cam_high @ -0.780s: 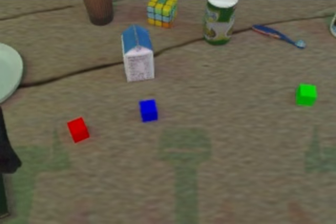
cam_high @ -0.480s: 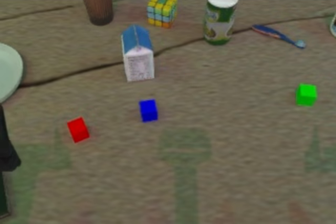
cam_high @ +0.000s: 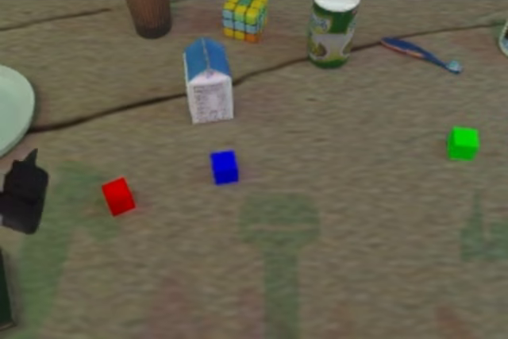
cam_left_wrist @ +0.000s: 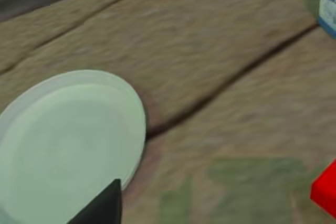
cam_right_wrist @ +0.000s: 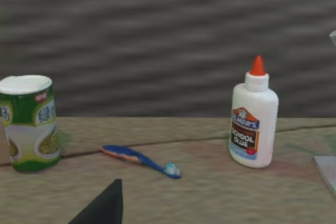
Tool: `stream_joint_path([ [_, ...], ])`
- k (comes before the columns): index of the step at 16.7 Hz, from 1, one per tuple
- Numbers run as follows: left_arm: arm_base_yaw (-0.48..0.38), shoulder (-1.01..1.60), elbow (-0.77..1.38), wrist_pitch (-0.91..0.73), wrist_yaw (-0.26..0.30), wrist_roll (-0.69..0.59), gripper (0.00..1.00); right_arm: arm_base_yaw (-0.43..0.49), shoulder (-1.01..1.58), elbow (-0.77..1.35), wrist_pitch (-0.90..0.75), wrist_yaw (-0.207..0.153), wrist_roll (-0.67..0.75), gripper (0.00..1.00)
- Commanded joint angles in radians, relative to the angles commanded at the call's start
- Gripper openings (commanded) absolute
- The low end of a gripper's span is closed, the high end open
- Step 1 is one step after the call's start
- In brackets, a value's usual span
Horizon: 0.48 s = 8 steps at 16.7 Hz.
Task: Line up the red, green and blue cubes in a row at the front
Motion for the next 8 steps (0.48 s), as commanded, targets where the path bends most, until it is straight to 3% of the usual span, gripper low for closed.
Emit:
stream_joint_path([
  [8,-0.103,0.836,0.544,-0.426,-0.007,0.345,1.00,0.000,0.000,0.000,0.000,0.000,0.000,1.00],
])
